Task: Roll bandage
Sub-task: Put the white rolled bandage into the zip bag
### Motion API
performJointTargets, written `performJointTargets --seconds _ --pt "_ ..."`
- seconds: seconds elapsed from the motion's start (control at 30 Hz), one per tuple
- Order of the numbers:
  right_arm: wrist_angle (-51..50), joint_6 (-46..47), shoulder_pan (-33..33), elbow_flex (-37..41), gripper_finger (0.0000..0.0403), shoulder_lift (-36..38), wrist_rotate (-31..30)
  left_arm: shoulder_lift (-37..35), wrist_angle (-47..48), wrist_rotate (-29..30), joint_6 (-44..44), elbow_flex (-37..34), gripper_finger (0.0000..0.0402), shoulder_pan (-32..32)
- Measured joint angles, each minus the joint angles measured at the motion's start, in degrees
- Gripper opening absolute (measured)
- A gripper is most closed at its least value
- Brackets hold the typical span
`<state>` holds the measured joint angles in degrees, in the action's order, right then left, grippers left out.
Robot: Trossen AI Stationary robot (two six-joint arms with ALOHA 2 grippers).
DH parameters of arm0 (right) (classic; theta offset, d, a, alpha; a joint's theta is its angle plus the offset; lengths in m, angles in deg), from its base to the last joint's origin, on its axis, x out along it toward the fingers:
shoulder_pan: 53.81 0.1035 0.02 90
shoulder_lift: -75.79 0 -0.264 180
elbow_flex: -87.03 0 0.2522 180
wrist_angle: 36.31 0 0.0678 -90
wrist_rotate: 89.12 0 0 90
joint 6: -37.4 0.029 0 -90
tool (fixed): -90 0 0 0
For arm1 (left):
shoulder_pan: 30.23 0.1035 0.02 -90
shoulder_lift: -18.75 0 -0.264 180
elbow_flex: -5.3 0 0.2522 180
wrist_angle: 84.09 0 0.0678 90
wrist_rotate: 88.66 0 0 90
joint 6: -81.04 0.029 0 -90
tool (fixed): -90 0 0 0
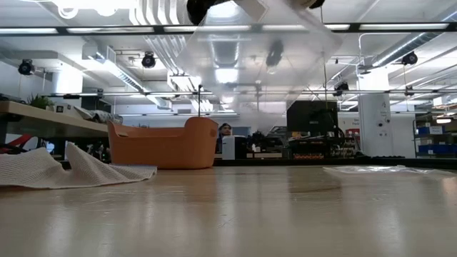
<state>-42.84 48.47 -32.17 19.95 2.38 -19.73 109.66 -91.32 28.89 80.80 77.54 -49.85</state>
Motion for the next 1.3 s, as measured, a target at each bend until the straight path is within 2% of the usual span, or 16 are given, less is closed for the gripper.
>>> performJointTargets --seconds 0.23,0.37,0.53,0.67,0.77,0.9,1.03,1.17,1.3 --pt "1.89 -5.24 1.85 0.11 0.0123 3.47 -0.42 0.00 -5.94 -4.56 1.19 0.00 0.0001 -0.54" --pt "5.09 -7.84 3.92 1.08 0.0125 5.03 -3.08 0.00 -10.90 -7.41 4.02 -0.18 0.0000 -1.51" --pt "17.19 -10.97 6.54 4.73 0.0123 5.61 -3.36 0.30 -18.44 -7.99 6.94 -1.05 0.0000 -2.14" --pt "26.10 -13.50 7.93 6.90 0.0124 4.77 -2.29 2.58 -22.53 -12.23 8.51 -1.13 0.0000 -2.13" --pt "31.29 -13.68 7.90 7.86 0.0123 3.43 0.87 4.86 -25.98 -12.96 9.51 -1.18 0.0000 -2.10" --pt "34.68 -13.67 7.90 8.13 0.0124 1.37 1.76 7.27 -31.92 -16.51 11.12 -1.20 0.0000 -2.03" --pt "36.00 -12.77 8.49 8.49 0.0124 0.38 1.65 7.14 -33.05 -16.67 11.76 -1.18 0.0000 -2.04" --pt "37.31 -13.26 9.13 8.71 0.0123 0.00 1.81 7.10 -33.18 -20.97 12.53 -1.18 0.0000 -2.10" --pt "39.01 -13.25 9.24 9.17 0.0125 0.00 2.65 7.10 -34.14 -21.67 12.79 -1.18 0.0000 -2.10"
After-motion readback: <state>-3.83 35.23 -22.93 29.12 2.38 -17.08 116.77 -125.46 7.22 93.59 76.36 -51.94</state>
